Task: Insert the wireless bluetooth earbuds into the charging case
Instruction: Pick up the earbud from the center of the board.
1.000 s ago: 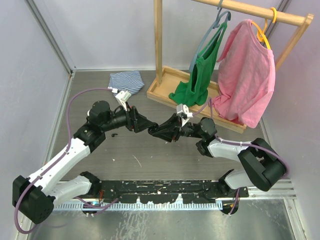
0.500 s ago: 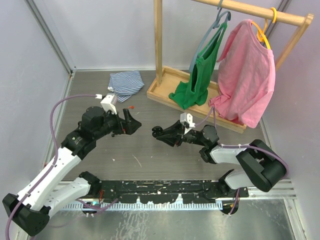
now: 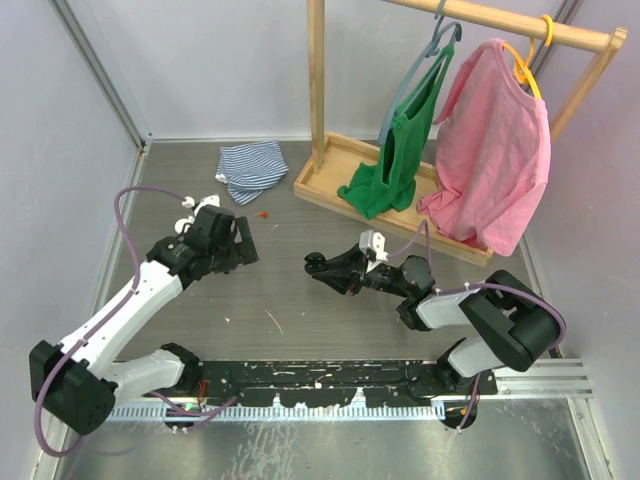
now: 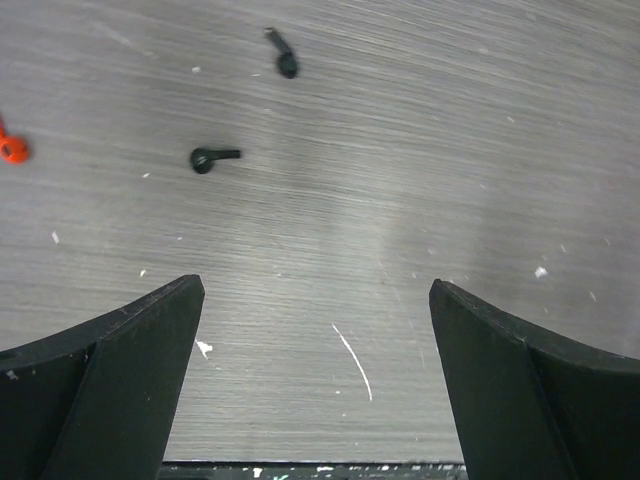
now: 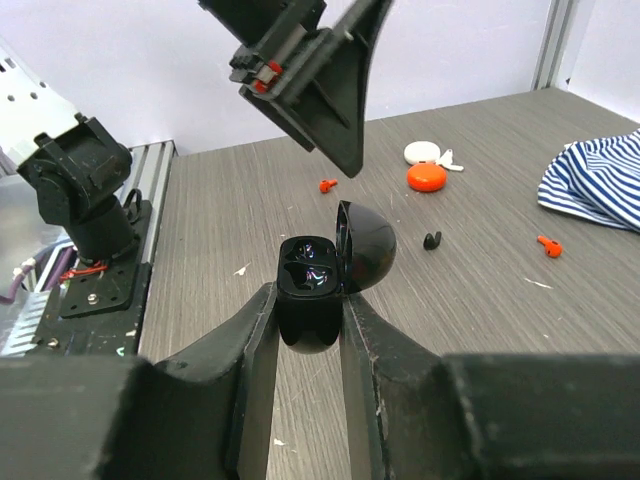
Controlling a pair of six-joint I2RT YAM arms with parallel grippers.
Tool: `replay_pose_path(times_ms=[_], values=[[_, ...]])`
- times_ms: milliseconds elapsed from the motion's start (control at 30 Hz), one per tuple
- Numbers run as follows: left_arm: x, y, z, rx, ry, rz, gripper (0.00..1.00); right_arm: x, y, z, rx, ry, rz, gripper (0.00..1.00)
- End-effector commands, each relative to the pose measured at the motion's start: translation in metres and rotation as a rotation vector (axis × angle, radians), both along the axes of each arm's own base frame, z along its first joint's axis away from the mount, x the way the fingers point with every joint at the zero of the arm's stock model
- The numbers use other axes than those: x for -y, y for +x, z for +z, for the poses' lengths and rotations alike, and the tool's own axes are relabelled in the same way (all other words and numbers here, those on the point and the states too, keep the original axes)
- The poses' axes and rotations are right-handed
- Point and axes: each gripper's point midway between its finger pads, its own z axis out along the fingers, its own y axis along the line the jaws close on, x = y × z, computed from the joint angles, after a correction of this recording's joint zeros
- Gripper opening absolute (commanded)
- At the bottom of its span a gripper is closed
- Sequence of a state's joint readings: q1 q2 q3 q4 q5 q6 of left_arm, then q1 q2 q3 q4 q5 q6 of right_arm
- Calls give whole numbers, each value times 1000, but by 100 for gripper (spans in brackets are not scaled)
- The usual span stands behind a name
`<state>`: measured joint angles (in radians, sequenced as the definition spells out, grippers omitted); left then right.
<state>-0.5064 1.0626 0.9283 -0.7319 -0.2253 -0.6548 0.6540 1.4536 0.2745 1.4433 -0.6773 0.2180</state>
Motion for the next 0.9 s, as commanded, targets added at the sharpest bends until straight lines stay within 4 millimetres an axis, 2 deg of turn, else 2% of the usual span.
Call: replay_pose_path(times_ms=[0, 200, 300, 367, 600, 767, 867], values=[[-30, 13, -8, -15, 39, 238, 98, -3, 0, 18, 130, 31, -43, 1], [-57, 31, -33, -45, 75, 430, 98, -8, 0, 10, 157, -24, -64, 1], [-64, 41, -43, -48, 83, 473, 98, -11, -1, 7, 165, -43, -62, 1], [-66, 47, -60, -89, 109, 484, 98, -14, -2, 5, 174, -58, -59, 1], [-68, 62, -91, -155, 169, 505, 98, -19, -3, 0, 189, -88, -62, 1], [-70, 63, -107, -207, 204, 511, 100, -19, -2, -1, 184, -89, -69, 1], [-71, 59, -115, -236, 227, 508, 98, -19, -1, -1, 184, -87, -70, 1]])
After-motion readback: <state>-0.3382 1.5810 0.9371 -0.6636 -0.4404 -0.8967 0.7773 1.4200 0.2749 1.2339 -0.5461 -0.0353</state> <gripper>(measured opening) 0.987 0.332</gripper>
